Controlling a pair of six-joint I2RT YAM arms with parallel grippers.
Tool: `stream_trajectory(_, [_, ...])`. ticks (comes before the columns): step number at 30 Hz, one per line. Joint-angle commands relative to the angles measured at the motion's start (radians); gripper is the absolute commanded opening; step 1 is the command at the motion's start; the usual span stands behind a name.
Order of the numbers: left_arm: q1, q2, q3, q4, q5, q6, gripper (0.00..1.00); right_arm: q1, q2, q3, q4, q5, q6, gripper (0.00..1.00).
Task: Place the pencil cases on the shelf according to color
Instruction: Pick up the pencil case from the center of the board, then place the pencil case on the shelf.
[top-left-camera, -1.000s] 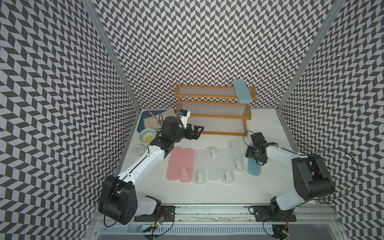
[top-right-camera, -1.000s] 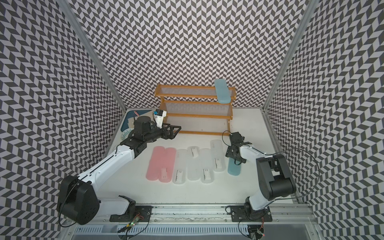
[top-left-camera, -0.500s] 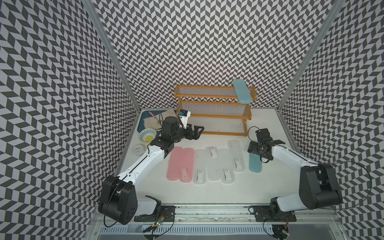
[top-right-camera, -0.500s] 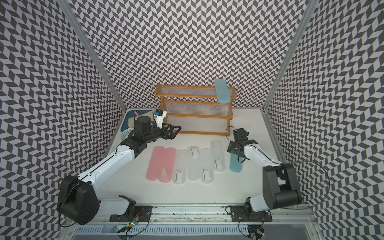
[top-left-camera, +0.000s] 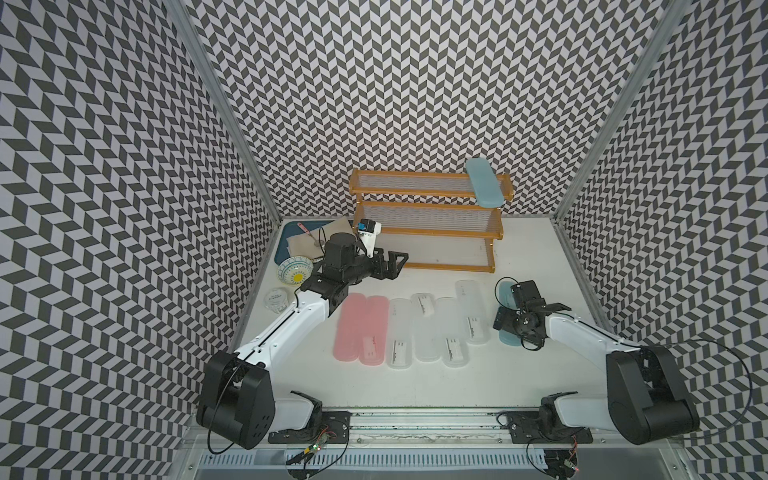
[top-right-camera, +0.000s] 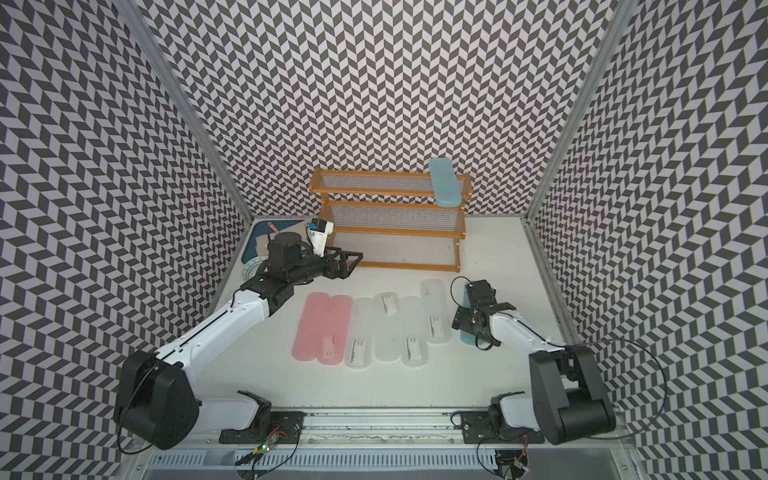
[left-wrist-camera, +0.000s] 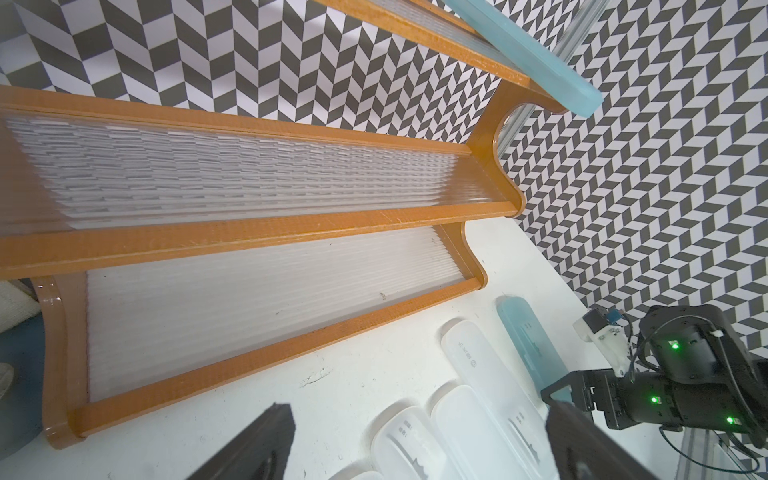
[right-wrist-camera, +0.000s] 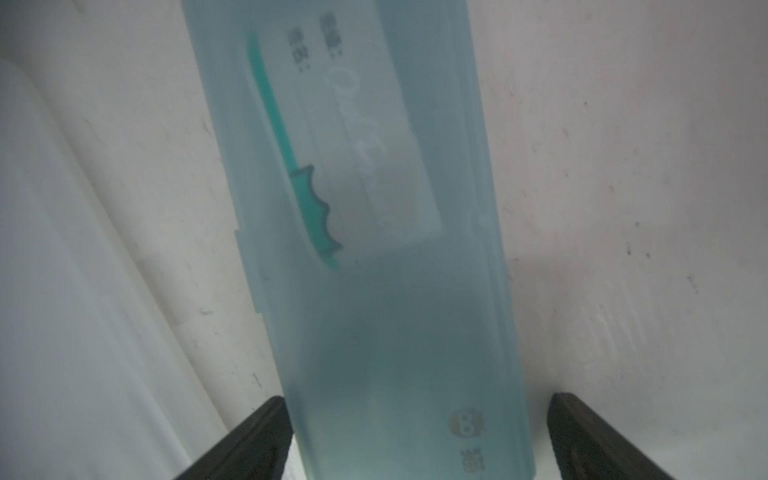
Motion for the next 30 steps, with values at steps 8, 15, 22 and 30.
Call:
stream_trajectory(8, [-0.007, -0.023, 0.004, 0.014, -0.006, 0.01, 1.0, 0.045, 0.009, 0.005, 0.005, 0.026, 0.042, 0.83])
stream_trajectory(15, [-0.007, -0.038, -0.005, 0.014, -0.051, 0.027, 0.99, 0.103, -0.132, 0.08, -0.106, 0.077, 0.069, 0.68])
stream_trajectory(22, [-0.005, -0.045, -0.006, 0.02, -0.085, 0.032, 1.0, 0.197, -0.209, 0.282, -0.213, 0.068, 0.051, 0.64])
stream_trajectory(30, [0.012, -0.067, 0.155, -0.075, -0.108, -0.013, 1.0, 0.347, -0.155, 0.531, -0.219, -0.009, 0.01, 0.63])
